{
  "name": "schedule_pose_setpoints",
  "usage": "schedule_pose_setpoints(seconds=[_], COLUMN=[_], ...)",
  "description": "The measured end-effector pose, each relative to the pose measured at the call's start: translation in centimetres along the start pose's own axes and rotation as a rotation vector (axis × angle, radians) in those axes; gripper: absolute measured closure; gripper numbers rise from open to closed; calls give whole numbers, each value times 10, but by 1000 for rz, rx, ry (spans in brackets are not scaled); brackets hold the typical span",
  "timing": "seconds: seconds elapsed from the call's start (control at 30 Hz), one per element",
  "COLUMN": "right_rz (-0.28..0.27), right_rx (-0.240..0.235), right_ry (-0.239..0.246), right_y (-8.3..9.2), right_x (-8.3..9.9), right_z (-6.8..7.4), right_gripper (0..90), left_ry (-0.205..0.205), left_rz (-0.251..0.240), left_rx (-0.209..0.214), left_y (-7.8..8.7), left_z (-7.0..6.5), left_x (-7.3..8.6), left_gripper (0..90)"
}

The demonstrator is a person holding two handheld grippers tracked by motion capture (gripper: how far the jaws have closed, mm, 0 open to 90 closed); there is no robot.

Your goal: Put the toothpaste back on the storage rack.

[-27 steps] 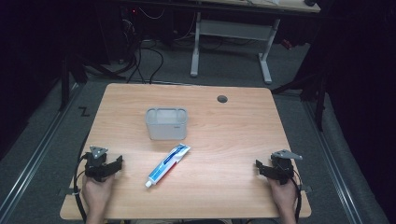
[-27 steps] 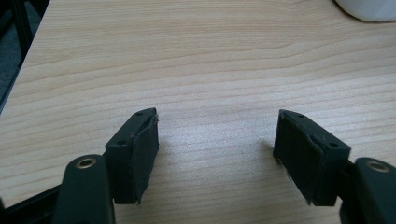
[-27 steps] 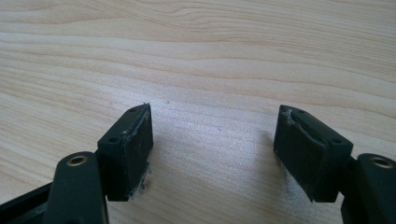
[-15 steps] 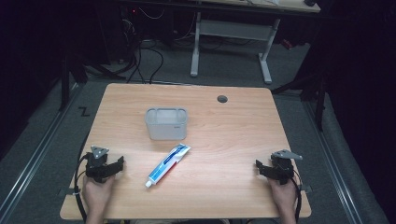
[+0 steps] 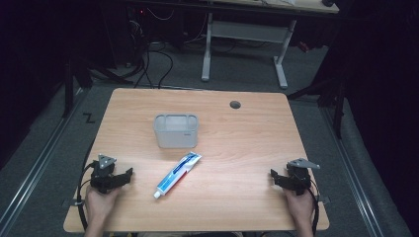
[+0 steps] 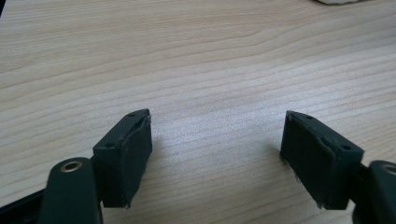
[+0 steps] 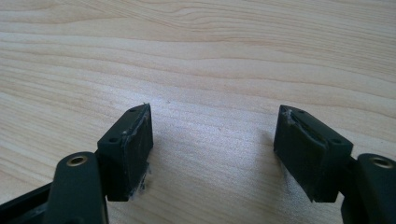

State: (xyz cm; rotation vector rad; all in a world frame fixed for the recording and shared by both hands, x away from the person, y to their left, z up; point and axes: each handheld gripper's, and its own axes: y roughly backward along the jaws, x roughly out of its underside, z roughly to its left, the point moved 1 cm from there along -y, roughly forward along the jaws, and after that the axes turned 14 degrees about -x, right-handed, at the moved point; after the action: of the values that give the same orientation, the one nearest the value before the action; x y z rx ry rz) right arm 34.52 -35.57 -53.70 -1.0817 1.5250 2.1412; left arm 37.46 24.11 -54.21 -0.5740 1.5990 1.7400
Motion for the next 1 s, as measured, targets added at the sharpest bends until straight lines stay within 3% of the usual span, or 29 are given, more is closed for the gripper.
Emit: schedule_pose_setpoints(seconds=[0.27,0.47,0.73,1.0], right_rz=[0,0,0,0], right_rx=[0,0,0,1], right_ry=[-1,1,1,0], right_y=[0,0,0,0], right_x=[0,0,0,0], right_z=[0,0,0,0], right_gripper=[283,282,283,282], left_ry=[0,5,-41,-31], left_rz=[7,17,-35,-51], left_rx=[36,22,15,41], left_y=[6,11,26,40], left_z=[1,-1,-7,-12], left_x=[-2,-3,-8,-12], left_gripper=[299,320,329,316])
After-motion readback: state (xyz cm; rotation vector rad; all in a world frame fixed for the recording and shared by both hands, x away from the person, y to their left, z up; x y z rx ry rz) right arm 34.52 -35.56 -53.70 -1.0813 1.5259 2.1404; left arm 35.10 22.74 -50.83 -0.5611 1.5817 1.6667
